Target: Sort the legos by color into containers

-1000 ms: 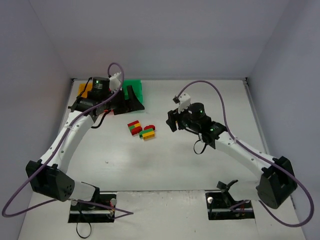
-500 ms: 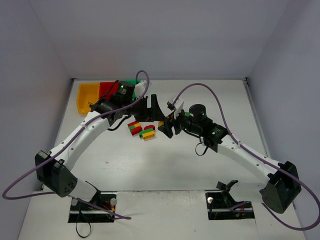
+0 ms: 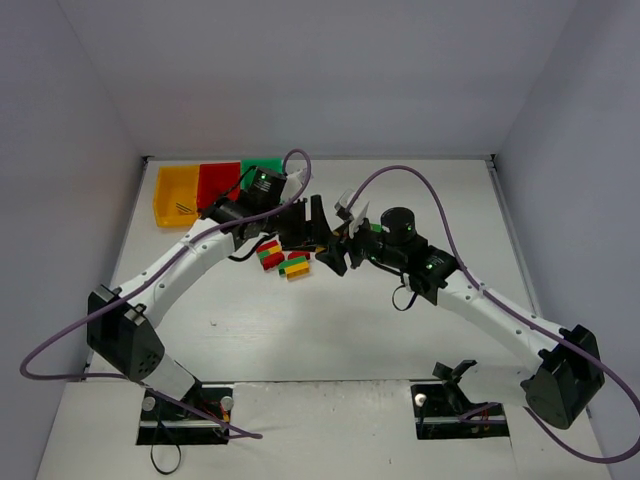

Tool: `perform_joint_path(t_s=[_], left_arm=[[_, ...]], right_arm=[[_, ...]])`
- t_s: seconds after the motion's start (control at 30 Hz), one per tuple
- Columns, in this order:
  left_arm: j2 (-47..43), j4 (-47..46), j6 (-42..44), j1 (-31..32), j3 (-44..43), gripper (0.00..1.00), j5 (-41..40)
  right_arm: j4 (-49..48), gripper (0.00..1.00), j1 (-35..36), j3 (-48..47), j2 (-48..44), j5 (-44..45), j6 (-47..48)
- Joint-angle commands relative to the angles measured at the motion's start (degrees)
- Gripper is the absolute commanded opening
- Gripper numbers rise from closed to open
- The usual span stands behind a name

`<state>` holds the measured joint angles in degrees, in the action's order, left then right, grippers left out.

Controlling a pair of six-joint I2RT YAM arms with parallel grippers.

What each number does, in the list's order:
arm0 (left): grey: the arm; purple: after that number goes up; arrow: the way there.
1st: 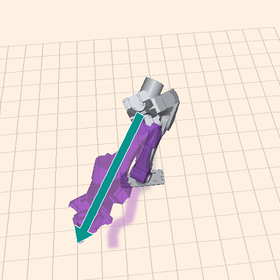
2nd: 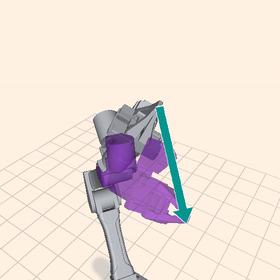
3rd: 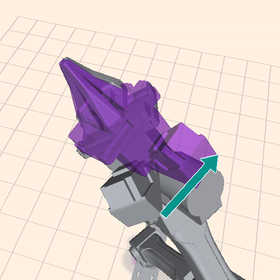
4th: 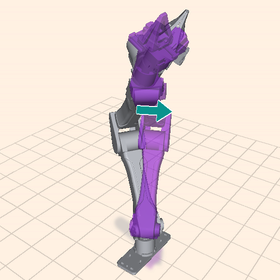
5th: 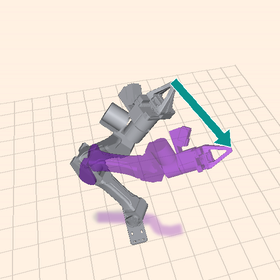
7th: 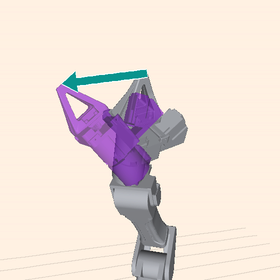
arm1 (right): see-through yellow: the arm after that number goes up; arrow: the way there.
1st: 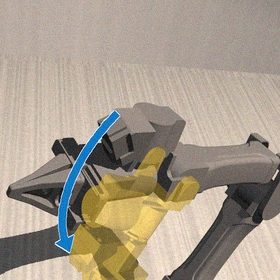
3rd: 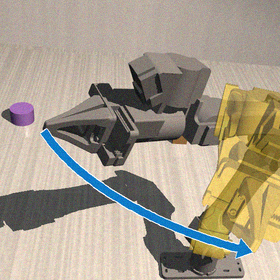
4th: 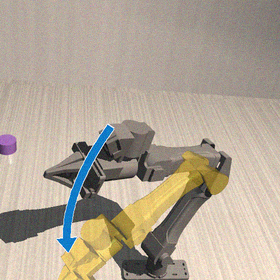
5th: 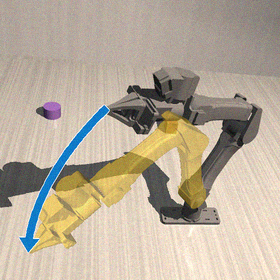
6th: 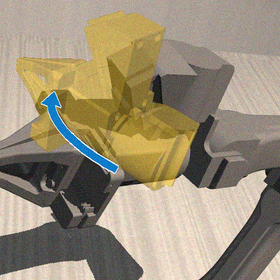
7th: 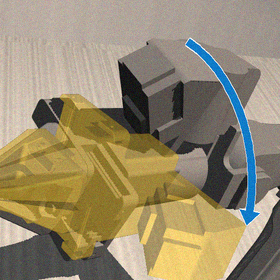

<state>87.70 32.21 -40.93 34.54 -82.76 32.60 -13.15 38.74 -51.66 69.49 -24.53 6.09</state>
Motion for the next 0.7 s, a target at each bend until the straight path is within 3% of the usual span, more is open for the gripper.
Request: perform_joint_path(t_s=[0.0, 0.1, 0.13, 0.23, 0.33, 0.37, 0.47, 0.57, 0.67], left_arm=[[-0.78, -4.60, -2.31, 0.79, -1.79, 0.57, 1.67], [-0.43, -5.48, -2.40, 0.96, -1.70, 0.38, 2.38], [-0.43, -5.57, -2.49, 1.05, -1.53, 0.23, 2.47], [-0.51, -5.66, -1.97, 1.05, -1.70, 0.03, 2.47], [-0.60, -5.23, -1.35, 0.96, -1.61, 0.00, 2.38], [-0.69, -4.96, -1.09, 0.79, -1.61, 0.00, 1.34], [-0.69, -2.77, 1.28, -0.26, -2.05, 0.00, -1.39], [-0.69, 0.92, 4.71, -3.42, -2.58, 0.00, -4.03], [-0.87, 3.65, 9.09, -8.78, -3.02, 0.00, -7.54]], right_arm=[[-6.19, 0.03, 0.46, -2.83, -2.34, -0.95, 0.15], [-6.54, 0.04, 0.46, -2.83, -2.17, -0.52, 0.07], [-6.63, 0.04, 0.46, -2.83, -2.08, -0.43, 0.15], [-6.89, 0.08, 0.46, -2.75, -1.99, 0.10, 0.07], [-6.72, 0.26, 0.37, -2.66, -1.73, 1.68, 0.07], [-6.54, 0.39, 0.37, -2.66, -1.73, 2.38, 0.07], [-5.23, 0.63, 0.20, -2.39, -1.99, 6.24, -0.11], [-3.21, 0.77, -0.16, -2.13, -2.17, 10.81, -1.16], [-1.45, 0.77, -0.77, -1.69, -2.26, 15.64, -3.88]])
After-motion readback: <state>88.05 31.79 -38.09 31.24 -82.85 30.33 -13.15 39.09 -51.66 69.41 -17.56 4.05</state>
